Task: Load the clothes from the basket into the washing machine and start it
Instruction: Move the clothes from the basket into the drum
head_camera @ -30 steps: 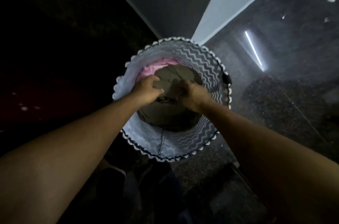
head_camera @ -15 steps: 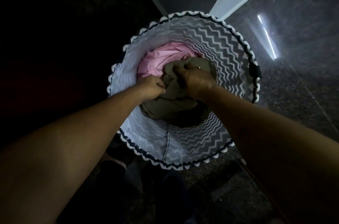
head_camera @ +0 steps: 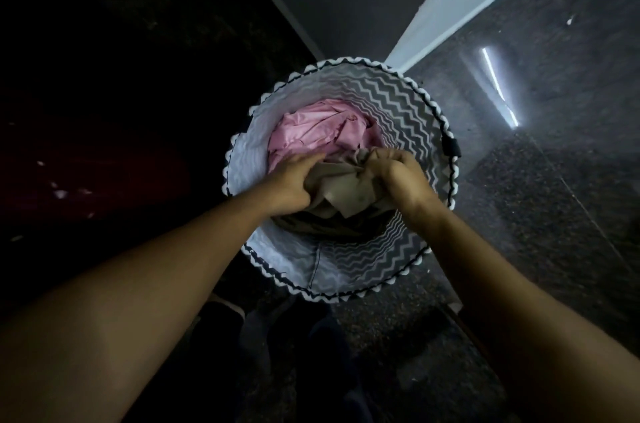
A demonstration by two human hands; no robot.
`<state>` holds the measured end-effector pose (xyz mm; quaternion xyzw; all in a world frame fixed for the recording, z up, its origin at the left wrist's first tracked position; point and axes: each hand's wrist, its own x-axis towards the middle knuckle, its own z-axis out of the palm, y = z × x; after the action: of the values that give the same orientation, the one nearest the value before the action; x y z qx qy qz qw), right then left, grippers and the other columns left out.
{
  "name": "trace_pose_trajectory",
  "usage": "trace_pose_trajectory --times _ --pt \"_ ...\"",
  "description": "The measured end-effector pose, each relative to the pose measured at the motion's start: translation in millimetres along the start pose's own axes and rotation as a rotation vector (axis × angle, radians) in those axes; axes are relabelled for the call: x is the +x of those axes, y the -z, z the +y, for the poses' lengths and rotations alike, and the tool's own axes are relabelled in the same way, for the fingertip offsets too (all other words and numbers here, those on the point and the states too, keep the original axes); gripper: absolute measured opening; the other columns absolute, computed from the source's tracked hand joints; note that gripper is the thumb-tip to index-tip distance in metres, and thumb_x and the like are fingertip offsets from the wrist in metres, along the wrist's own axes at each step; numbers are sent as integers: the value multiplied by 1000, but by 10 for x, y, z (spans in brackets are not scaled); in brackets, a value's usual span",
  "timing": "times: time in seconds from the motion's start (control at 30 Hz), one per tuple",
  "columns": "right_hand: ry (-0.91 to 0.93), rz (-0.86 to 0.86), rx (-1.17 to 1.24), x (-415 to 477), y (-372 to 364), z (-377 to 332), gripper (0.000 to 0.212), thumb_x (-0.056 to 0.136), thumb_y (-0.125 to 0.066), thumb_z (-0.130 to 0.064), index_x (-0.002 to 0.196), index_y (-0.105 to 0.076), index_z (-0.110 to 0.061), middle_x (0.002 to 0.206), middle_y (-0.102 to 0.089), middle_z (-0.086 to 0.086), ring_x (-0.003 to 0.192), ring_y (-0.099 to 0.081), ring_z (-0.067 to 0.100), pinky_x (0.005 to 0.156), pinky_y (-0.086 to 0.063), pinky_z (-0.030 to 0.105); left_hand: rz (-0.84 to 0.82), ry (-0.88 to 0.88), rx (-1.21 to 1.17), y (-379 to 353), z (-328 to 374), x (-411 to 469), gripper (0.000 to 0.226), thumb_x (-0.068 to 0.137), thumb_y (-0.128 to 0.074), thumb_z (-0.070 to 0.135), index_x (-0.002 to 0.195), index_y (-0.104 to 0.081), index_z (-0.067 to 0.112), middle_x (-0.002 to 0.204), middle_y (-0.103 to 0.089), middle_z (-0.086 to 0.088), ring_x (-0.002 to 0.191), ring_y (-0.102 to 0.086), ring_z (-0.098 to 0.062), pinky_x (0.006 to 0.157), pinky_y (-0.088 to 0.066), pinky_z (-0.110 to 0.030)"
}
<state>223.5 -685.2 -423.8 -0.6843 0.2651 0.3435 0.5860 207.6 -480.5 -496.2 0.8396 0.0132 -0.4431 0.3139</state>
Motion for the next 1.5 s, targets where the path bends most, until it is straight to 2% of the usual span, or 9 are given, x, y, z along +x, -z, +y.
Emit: trace_pose_trajectory --times 0.13,0.37,0.47,0.7,0.8,0.93,1.07,1.2,1.5 --pt "20 -45 136 -338 43 -258 3 60 -62 -9 59 -63 -11 80 -55 20 67 -51 33 55 -42 37 8 -164 187 104 211 -356 127 50 -78 57 159 -19 27 159 -33 -4 145 -33 -27 119 -30 -39" --pt "148 -33 130 -1131 230 -829 17 74 -74 -22 82 -68 -8 78 -53 15 71 -51 24 70 -42 36 173 -173 -156 645 920 -1193 31 92 -67 28 123 -64 31 117 -68 7 113 -62 -13 94 -46 -22" --pt "219 -74 -111 -1571 385 -1094 21 93 -67 -28 88 -62 -9 73 -48 12 64 -48 19 58 -41 25 231 -176 -364 882 1259 -1635 31 97 -64 12 126 -64 22 113 -64 13 111 -61 -7 93 -42 -11" --pt "408 214 -457 -2353 724 -1284 25 88 -67 -38 103 -55 -23 105 -66 3 94 -66 22 84 -56 48 328 -343 -445 1442 1966 -2800 27 90 -65 15 110 -70 33 113 -74 3 112 -67 -19 96 -53 -31" --pt "394 80 -706 -2616 778 -1292 76 73 -79 -35 137 -38 -34 137 -49 4 115 -58 26 96 -53 49 376 -446 -506 1708 2297 -3324 25 80 -64 24 100 -73 36 110 -75 3 110 -69 -18 99 -53 -36" --pt "503 56 -732 -2852 587 -1464 121 48 -87 -67 149 -24 -45 147 -37 -4 134 -39 19 110 -44 45 406 -571 -558 2040 2658 -3893 22 83 -65 21 98 -76 34 101 -77 9 99 -70 -11 90 -55 -31" --pt "606 120 -503 -3105 319 -1890 83 57 -86 -55 131 -52 -42 131 -57 -5 119 -57 14 100 -54 42 445 -660 -596 2346 2906 -4360 20 98 -57 8 108 -71 19 101 -74 0 95 -68 -14 81 -54 -30" --pt "615 268 -188 -3547 198 -2376 35 75 -57 -20 109 -67 -20 103 -73 6 93 -69 25 75 -59 40 498 -725 -579 2661 3044 -4778 19 96 -58 18 111 -70 20 102 -73 -1 94 -66 -18 77 -53 -34" --pt "710 261 300 -4544 377 -3328 41 89 -36 -5 104 -68 -26 95 -68 11 85 -61 29 66 -58 42 785 -588 -492 3126 3035 -5191 11 100 -54 29 100 -65 32 100 -70 -8 78 -64 -19 69 -50 -30"
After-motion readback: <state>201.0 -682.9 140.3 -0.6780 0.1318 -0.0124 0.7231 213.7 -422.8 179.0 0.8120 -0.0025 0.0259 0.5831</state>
